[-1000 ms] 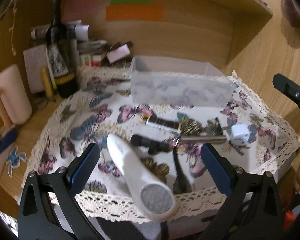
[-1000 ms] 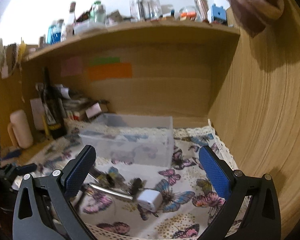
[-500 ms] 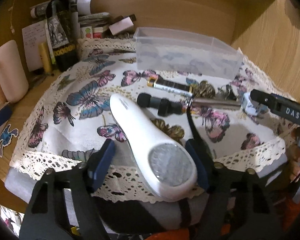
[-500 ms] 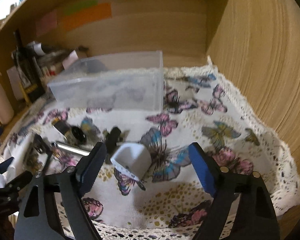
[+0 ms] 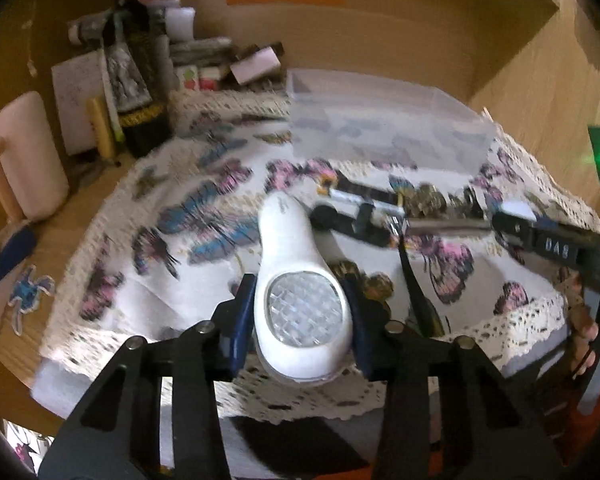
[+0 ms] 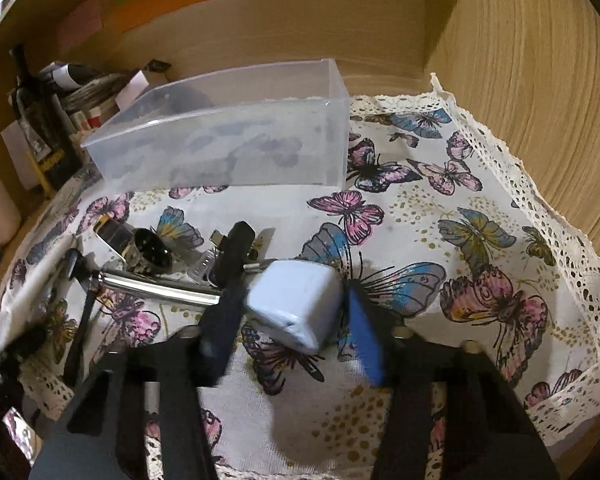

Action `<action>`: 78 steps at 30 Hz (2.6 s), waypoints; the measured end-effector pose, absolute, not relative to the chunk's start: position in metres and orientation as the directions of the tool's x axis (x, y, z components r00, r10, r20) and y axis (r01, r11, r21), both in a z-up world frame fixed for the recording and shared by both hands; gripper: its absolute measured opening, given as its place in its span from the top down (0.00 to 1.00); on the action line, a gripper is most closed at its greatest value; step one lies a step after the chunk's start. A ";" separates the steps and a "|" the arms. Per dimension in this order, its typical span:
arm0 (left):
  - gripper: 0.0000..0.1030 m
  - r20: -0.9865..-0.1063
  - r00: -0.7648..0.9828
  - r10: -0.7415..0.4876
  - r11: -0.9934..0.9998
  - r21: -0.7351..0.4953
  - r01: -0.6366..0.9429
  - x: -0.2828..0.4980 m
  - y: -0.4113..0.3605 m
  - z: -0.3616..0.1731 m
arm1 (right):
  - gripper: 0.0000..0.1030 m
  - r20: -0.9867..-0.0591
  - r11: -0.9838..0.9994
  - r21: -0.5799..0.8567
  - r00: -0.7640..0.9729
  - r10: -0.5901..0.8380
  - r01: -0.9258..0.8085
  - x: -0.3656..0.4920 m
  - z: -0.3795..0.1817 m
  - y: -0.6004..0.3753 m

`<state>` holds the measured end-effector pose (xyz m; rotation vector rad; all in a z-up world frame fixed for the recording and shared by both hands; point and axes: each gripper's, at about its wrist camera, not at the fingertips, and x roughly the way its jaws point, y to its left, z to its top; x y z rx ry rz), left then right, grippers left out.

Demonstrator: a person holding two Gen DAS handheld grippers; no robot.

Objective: Organize rigid objects
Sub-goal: 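Grasp the white handheld device with the left tool while the right tool grasps the white charger plug, then lift and carry the device with the left tool while the right tool carries the plug to the box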

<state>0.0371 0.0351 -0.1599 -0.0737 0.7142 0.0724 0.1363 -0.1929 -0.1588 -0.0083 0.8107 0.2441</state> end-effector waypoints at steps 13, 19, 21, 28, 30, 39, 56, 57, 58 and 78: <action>0.62 -0.542 0.834 0.105 0.985 -0.057 -0.161 0.047 0.066 -0.114 | 0.57 -0.663 0.972 0.101 0.714 0.223 -0.210 0.129 -0.136 -0.200; 0.62 -0.503 0.857 0.109 0.988 -0.043 -0.150 0.061 0.066 -0.094 | 0.57 -0.619 0.968 0.105 0.747 0.243 -0.228 0.131 -0.116 -0.199; 0.62 -0.497 0.862 0.103 0.989 -0.041 -0.141 0.065 0.066 -0.089 | 0.57 -0.614 0.966 0.104 0.749 0.249 -0.237 0.133 -0.112 -0.197; 0.64 -0.471 0.878 0.081 0.994 -0.022 -0.104 0.079 0.065 -0.065 | 0.57 -0.578 0.953 0.108 0.762 0.293 -0.284 0.147 -0.091 -0.190; 0.70 -0.471 0.879 0.069 0.996 -0.024 -0.091 0.086 0.066 -0.057 | 0.57 -0.570 0.947 0.114 0.761 0.309 -0.299 0.151 -0.087 -0.188; 0.81 -0.495 0.862 0.108 0.994 0.060 -0.090 0.112 0.069 -0.063 | 0.57 -0.565 0.939 0.108 0.757 0.329 -0.327 0.166 -0.080 -0.178; 0.77 -0.662 0.747 -0.064 0.985 -0.162 -0.058 0.142 0.100 -0.129 | 0.57 -0.581 0.938 0.103 0.745 0.327 -0.331 0.171 -0.083 -0.175; 0.78 -0.660 0.748 -0.066 0.985 -0.161 -0.055 0.142 0.100 -0.128 | 0.57 -0.582 0.938 0.103 0.745 0.326 -0.330 0.172 -0.083 -0.175; 0.78 -0.657 0.751 -0.068 0.985 -0.161 -0.052 0.142 0.099 -0.127 | 0.57 -0.582 0.937 0.104 0.744 0.328 -0.332 0.172 -0.083 -0.174; 0.79 -0.537 0.841 -0.072 0.996 -0.084 0.031 0.158 0.071 -0.041 | 0.57 -0.533 0.940 0.094 0.781 0.326 -0.328 0.181 -0.063 -0.178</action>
